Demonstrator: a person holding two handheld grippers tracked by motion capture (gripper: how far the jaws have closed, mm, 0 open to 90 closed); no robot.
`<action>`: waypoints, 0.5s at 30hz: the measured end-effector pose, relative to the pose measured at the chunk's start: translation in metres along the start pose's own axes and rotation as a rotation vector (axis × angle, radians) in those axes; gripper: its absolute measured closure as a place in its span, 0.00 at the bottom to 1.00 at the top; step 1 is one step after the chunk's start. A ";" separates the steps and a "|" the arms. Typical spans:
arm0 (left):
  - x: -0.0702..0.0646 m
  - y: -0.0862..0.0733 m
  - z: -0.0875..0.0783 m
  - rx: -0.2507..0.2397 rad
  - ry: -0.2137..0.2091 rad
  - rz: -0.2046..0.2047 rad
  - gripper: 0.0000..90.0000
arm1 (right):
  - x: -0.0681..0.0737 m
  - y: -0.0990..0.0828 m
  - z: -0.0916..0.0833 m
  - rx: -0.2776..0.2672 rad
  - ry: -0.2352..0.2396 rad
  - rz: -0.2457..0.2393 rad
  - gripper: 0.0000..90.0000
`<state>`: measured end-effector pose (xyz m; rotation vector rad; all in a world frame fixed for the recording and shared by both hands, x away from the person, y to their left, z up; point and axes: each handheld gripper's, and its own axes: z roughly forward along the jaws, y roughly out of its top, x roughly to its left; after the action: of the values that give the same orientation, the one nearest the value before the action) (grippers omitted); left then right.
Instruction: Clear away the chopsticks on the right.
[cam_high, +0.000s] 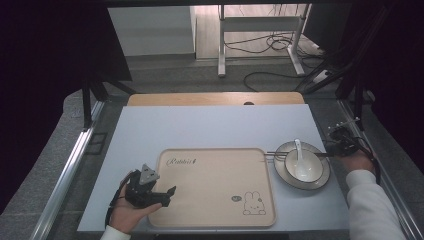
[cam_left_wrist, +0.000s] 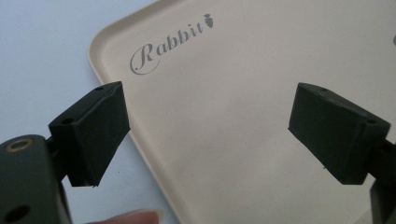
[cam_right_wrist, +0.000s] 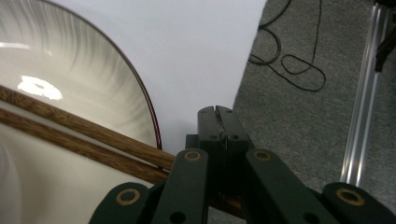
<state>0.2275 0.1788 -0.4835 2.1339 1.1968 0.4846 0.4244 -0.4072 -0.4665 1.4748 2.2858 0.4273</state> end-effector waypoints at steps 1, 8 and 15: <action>0.000 0.000 0.000 0.000 -0.001 0.001 0.14 | 0.000 -0.002 -0.001 0.001 -0.002 0.003 0.99; 0.000 0.001 0.000 0.001 -0.009 0.009 0.14 | 0.002 -0.017 -0.009 0.026 -0.008 -0.002 0.99; 0.001 0.002 0.002 0.005 -0.014 0.014 0.13 | 0.001 -0.029 -0.016 0.034 0.002 0.001 0.99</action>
<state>0.2303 0.1783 -0.4831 2.1479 1.1773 0.4724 0.3930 -0.4190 -0.4654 1.4925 2.3052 0.3918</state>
